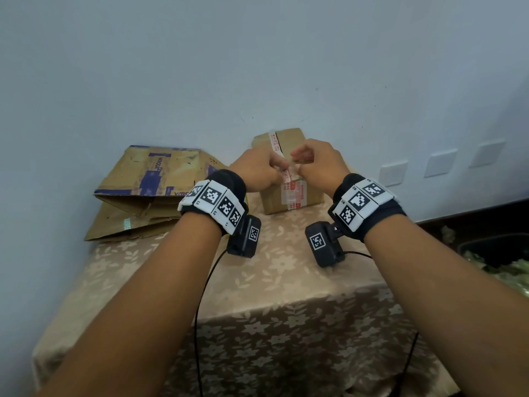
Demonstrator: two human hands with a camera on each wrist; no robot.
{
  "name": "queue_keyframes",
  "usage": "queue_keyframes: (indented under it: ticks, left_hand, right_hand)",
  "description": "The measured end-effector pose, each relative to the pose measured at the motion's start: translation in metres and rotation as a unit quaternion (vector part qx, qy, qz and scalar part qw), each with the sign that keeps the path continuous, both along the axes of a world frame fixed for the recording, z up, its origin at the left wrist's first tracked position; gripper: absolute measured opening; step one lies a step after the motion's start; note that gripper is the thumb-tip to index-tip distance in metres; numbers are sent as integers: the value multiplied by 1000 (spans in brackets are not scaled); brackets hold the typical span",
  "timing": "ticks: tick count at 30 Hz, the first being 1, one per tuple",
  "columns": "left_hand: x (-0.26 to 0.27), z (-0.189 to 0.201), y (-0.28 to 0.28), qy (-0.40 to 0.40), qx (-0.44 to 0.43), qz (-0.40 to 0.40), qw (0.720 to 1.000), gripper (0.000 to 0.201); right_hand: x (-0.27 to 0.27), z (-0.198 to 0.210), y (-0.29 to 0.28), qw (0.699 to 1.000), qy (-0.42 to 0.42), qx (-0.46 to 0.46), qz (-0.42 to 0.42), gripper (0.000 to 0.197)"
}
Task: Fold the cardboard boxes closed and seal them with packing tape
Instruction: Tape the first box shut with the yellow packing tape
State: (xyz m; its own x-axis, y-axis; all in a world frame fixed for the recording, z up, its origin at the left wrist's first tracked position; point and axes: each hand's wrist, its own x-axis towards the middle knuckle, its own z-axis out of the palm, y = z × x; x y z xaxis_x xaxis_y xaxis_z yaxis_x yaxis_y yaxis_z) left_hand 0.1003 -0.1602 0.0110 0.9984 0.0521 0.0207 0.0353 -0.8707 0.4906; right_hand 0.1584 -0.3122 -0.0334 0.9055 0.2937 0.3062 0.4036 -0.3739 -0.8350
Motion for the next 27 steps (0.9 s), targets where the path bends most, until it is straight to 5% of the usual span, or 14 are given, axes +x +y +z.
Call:
queue_keyframes:
  ticks: [11, 18, 27]
  left_hand:
    - [-7, -3, -6, 58, 100, -67, 991, 46]
    - [1, -7, -12, 47, 145, -60, 986, 40]
    - [11, -19, -15, 82, 198, -43, 976, 81]
  right_hand:
    - [2, 6, -3, 997, 75, -17, 21, 10]
    - [0, 9, -8, 990, 59, -109, 66, 51]
    - [3, 8, -1, 985, 4, -174, 9, 56]
